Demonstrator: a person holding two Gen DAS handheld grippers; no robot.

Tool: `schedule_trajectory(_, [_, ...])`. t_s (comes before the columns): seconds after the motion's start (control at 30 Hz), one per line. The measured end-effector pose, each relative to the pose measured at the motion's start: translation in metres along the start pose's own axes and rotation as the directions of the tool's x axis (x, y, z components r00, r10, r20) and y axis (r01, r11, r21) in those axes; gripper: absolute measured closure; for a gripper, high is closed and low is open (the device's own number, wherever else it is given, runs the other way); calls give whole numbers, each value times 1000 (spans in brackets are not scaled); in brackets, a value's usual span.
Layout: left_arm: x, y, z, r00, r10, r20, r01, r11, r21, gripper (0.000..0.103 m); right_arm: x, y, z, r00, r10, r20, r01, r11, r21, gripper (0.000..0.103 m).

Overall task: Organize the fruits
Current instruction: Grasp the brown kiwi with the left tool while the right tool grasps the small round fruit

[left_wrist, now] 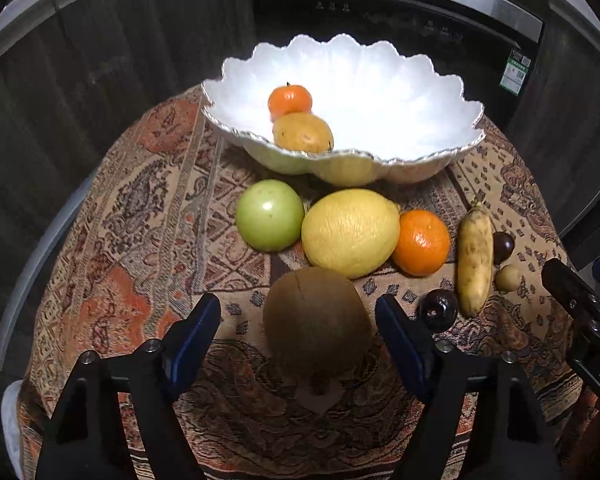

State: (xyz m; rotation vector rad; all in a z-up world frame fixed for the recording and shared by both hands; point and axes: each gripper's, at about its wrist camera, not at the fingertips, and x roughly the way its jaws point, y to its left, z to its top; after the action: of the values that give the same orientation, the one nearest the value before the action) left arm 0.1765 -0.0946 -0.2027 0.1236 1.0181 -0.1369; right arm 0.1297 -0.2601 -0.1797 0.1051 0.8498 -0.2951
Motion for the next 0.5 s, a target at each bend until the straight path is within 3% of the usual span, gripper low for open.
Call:
schedule_trajectory(0.27, [17,-5,-3,999,-31,-44,31,1000,-4,43,8,1,-4,1000,7,-14,-7,1000,-4,17])
schedule_trajectory(0.5, [19,-8,-5,999,-30,-39,30,1000,2,46,13,-3,-6,1000,-1,-27,1,1000,1,17])
